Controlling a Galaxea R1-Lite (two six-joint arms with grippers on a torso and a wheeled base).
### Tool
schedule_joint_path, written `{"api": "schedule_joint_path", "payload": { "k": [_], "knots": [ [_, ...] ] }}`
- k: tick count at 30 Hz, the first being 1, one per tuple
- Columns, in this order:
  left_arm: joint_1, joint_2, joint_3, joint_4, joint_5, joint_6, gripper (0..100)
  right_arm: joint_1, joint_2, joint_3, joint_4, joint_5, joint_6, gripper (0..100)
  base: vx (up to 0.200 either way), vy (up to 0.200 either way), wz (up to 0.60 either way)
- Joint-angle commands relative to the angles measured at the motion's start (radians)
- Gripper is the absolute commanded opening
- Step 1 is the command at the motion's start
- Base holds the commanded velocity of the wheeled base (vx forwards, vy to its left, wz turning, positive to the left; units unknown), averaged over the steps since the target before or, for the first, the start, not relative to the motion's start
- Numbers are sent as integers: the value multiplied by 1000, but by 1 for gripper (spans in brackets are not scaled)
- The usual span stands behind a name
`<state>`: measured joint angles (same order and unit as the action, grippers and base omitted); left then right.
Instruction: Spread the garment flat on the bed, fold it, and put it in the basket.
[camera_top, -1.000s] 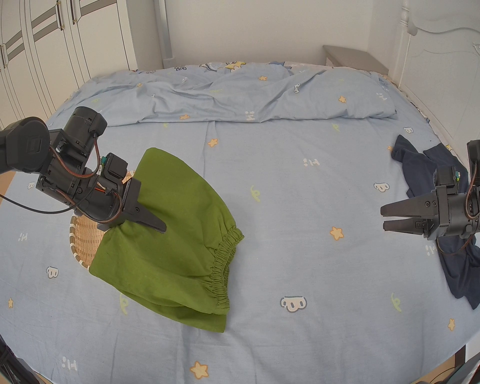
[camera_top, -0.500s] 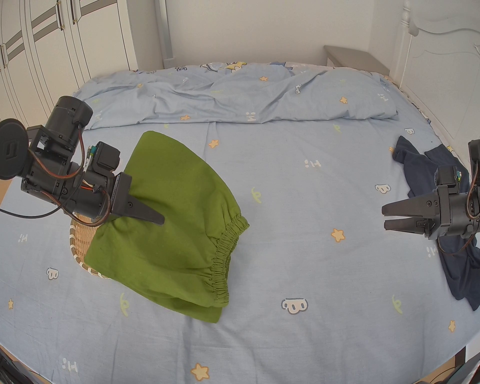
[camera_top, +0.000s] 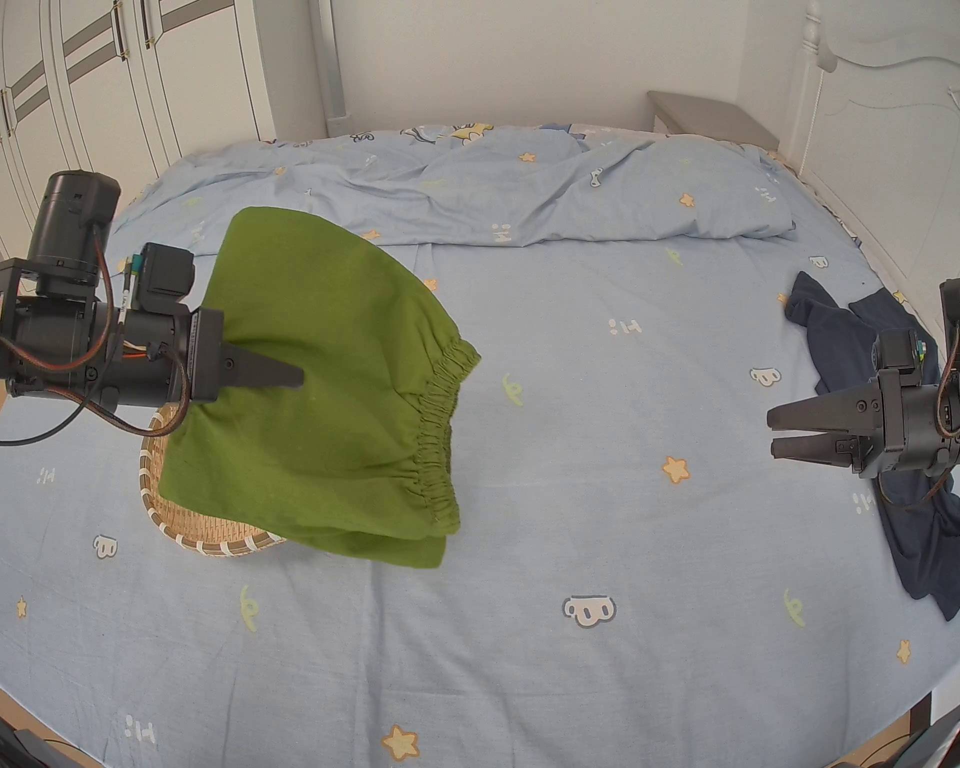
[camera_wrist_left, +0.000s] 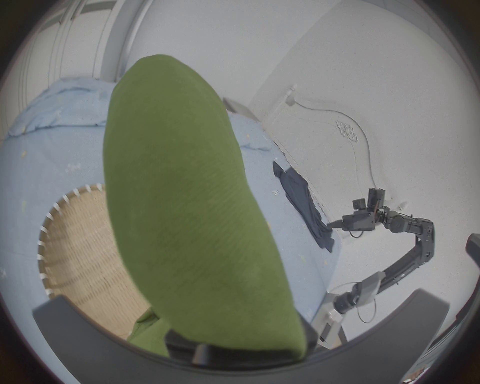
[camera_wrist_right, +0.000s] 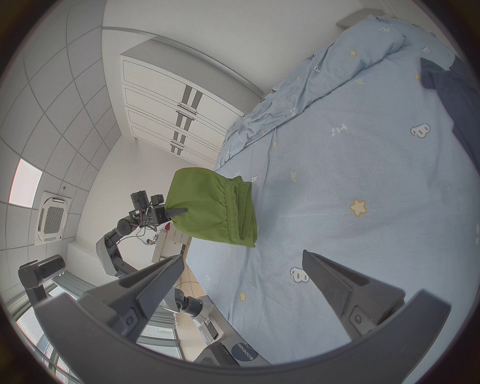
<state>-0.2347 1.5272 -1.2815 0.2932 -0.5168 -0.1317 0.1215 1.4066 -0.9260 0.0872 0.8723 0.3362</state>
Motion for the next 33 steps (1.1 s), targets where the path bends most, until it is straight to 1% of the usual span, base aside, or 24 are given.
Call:
{"api": "schedule_joint_path", "payload": {
  "k": [1,3,4,5,6,9,11,12,13,14,15,18,21,24,26,29,33],
  "knots": [
    [28,-61,57,-82,49,-3,0,-5,0,-1,0,0,0,100,0,0,0],
    [32,-58,79,-146,73,-5,0,-5,0,-1,-1,0,0,100,0,0,0],
    [32,-58,79,-146,73,-5,0,-5,0,-1,-1,0,0,100,0,0,0],
    [60,-53,100,-220,103,-22,0,-5,-1,-1,0,0,0,100,0,0,0],
    [81,-53,103,-256,109,-40,0,-5,-1,-1,-1,0,0,100,0,0,0],
    [126,-32,116,-345,110,-86,0,-5,-1,-2,-1,0,0,100,0,0,0],
    [170,4,126,-416,103,-106,0,-5,-1,-2,-1,0,0,100,0,0,0],
    [175,8,128,-427,103,-108,0,-5,-1,-2,-1,0,0,100,0,0,0],
    [196,31,133,-474,103,-114,0,-5,-1,-2,-1,0,0,100,0,0,0],
    [198,33,133,-477,103,-114,0,-5,-1,-2,-1,0,0,100,0,0,0],
    [219,57,137,-511,101,-118,0,-5,-1,-1,-1,0,0,100,0,0,0],
    [242,103,139,-525,103,-124,0,-5,-1,-1,-1,0,0,100,0,0,0],
    [247,120,145,-522,104,-124,0,-5,-1,-1,-1,0,0,100,0,0,0],
    [255,146,205,-525,110,-141,0,-6,-1,-2,-1,0,0,100,0,0,0],
    [259,154,217,-523,112,-147,0,-6,-1,-2,-1,0,0,100,0,0,0],
    [298,191,252,-519,113,-163,0,1,-1,-1,-1,2,0,100,0,0,0],
    [339,246,261,-511,115,-164,0,4,-1,1,-1,5,0,100,0,0,0]
  ]
}}
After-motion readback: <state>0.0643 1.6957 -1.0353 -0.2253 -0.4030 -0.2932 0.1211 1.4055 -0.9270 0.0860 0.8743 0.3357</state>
